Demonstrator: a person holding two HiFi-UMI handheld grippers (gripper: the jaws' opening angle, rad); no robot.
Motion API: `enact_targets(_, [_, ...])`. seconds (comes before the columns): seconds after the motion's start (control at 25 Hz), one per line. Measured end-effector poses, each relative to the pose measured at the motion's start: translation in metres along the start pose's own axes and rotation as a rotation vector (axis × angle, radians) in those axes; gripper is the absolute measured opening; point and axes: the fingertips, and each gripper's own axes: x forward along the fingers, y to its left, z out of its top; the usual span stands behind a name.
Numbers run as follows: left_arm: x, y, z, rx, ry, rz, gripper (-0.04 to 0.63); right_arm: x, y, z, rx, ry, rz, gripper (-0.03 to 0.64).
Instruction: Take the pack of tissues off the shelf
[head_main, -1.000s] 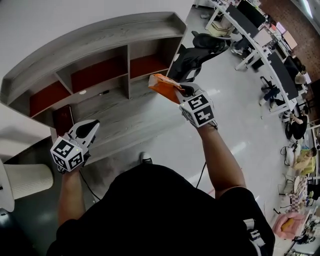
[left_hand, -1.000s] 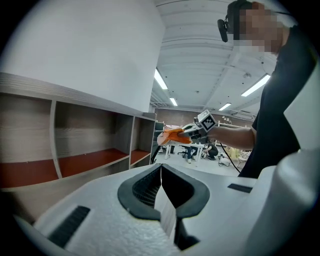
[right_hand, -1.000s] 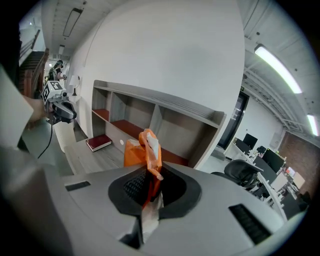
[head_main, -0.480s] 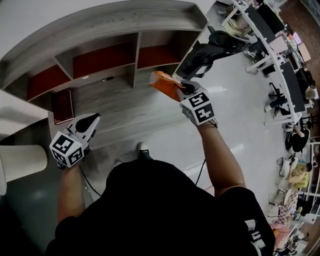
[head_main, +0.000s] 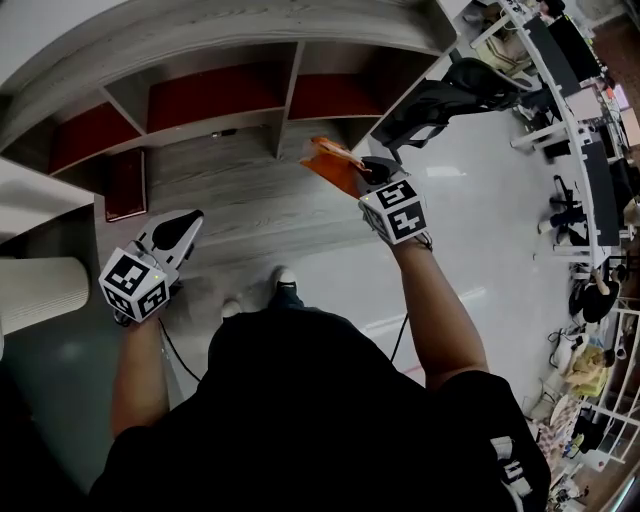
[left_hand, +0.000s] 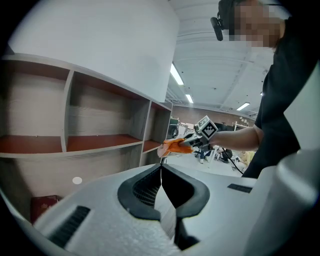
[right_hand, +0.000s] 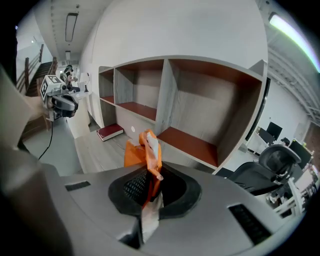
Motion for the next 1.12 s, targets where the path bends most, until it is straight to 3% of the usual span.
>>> enact_targets(1.12, [0.008, 0.007, -0.051, -0.129, 0.039, 0.11, 0.018, 0.127, 0.086, -0.092, 0.064, 0.114, 0.32, 0.014])
